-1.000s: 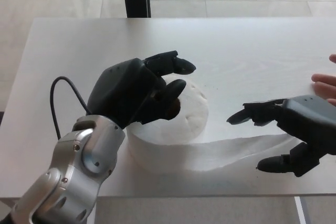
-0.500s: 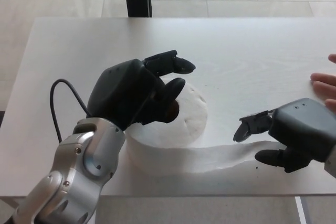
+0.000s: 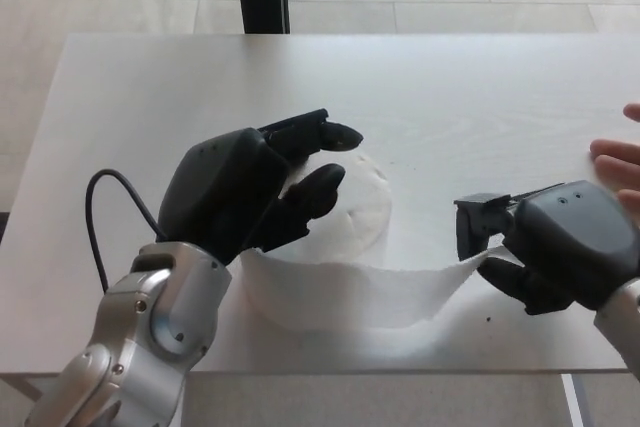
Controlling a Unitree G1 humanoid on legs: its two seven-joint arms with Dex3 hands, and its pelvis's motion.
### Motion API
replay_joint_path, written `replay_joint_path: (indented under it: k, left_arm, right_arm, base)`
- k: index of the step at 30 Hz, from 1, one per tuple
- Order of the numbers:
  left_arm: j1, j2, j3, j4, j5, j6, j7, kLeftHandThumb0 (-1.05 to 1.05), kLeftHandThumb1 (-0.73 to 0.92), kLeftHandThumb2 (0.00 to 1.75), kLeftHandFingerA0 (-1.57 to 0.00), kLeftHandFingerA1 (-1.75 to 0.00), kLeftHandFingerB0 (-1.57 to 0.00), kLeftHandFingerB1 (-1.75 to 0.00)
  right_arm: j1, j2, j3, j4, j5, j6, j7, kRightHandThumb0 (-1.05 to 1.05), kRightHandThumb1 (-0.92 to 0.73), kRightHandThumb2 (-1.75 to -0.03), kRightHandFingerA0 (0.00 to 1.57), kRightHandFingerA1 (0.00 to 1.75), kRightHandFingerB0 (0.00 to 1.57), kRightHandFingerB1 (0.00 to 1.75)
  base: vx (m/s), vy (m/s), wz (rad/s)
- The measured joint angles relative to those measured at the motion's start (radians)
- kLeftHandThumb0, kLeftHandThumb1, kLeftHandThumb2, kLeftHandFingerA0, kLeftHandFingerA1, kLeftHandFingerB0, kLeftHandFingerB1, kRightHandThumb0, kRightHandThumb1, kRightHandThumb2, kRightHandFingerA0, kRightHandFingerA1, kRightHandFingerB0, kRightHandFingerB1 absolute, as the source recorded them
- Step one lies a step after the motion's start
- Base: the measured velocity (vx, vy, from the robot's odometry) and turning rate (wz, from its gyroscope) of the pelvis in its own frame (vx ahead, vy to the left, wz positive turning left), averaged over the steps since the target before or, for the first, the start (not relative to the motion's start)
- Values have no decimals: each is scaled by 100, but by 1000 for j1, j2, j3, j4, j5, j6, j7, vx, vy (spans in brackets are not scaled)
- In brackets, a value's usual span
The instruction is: A toilet paper roll is kept in the middle of the desk infront of the robot. The robot places its left hand on the top of the toilet paper roll to hold it still and uses its right hand to tear off a piece of toilet paper from it and hands the paper to a person
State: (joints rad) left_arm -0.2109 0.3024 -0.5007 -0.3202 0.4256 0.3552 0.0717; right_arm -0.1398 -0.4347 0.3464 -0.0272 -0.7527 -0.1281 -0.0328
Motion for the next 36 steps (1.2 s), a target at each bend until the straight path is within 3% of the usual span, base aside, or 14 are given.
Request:
replay_joint_path:
  k: [2, 13, 15, 16, 17, 18, 20, 21, 24, 25, 28, 33, 34, 36]
  left_arm:
    - [19, 0, 2, 9, 3, -20, 7, -42, 50, 54, -82, -91, -56, -45]
    - [66, -11, 9, 12, 29, -74, 16, -44, 42, 75, -53, -62, -51, -57]
    - [73, -11, 9, 17, 35, -83, 17, -37, 52, 55, -65, -61, -56, -47]
    - [77, -11, 9, 21, 39, -90, 18, -38, 53, 56, -76, -100, -54, -46]
    - [79, -11, 10, 23, 43, -95, 21, -38, 52, 55, -83, -101, -55, -47]
    - [80, -11, 9, 24, 46, -102, 24, -44, 42, 73, -88, -115, -51, -56]
    - [79, -11, 7, 25, 53, -110, 28, -37, 50, 54, -70, -80, -56, -47]
    - [79, -10, 6, 27, 58, -114, 30, -36, 49, 55, -75, -128, -57, -48]
    - [78, -7, 3, 30, 70, -125, 33, -35, 51, 55, -73, -96, -56, -47]
    - [78, -6, 2, 31, 73, -128, 33, -48, 41, 75, -84, -126, -46, -54]
    - [77, 0, 1, 33, 83, -140, 36, -43, 38, 78, -109, -137, -50, -58]
    - [79, 4, 1, 34, 94, -146, 40, -39, 50, 56, -79, -128, -54, -45]
    - [80, 4, 0, 34, 98, -148, 41, -37, 52, 55, -72, -88, -55, -44]
    - [84, 5, -1, 33, 104, -151, 42, -37, 52, 55, -72, -76, -54, -44]
  right_arm:
    - [23, 69, -40, 1, 21, 2, -24, -13, -50, -122, 92, 175, 75, 159]
    - [44, 396, -249, 1, 159, 14, -104, -18, -41, -130, 90, 175, 75, 163]
    - [35, 437, -282, 1, 185, 14, -113, -15, -38, -135, 90, 175, 77, 161]
    - [27, 455, -297, 1, 197, 15, -118, -15, -36, -134, 89, 173, 80, 156]
    - [18, 475, -315, 0, 210, 18, -123, -14, -35, -139, 92, 169, 81, 153]
    - [8, 496, -332, -4, 224, 22, -127, -16, -42, -117, 123, 139, 102, 126]
    - [-6, 536, -360, -23, 250, 35, -129, -12, -45, -121, 96, 174, 82, 154]
    - [-16, 552, -372, -30, 262, 40, -129, -9, -39, -136, 97, 174, 86, 150]
    - [-49, 586, -406, -58, 298, 62, -129, -11, -38, -133, 98, 174, 90, 148]
    - [-59, 594, -416, -68, 309, 70, -129, -13, -41, -120, 132, 146, 109, 130]
    - [-101, 625, -452, -113, 355, 108, -124, -11, -41, -136, 106, 173, 90, 157]
    - [-149, 654, -499, -173, 420, 169, -115, -12, -39, -141, 105, 175, 85, 165]
    - [-158, 658, -508, -181, 433, 181, -113, -9, -38, -147, 107, 175, 88, 155]
    - [-175, 668, -526, -193, 457, 203, -110, -11, -36, -153, 109, 175, 93, 157]
  base:
    - [0, 0, 0]
    - [0, 0, 0]
    - [0, 0, 0]
    - [0, 0, 0]
    - [0, 0, 0]
    - [0, 0, 0]
    - [0, 0, 0]
    - [0, 0, 0]
    - [0, 0, 0]
    - [0, 0, 0]
    - [0, 0, 0]
    - [0, 0, 0]
    - [0, 0, 0]
    - [0, 0, 0]
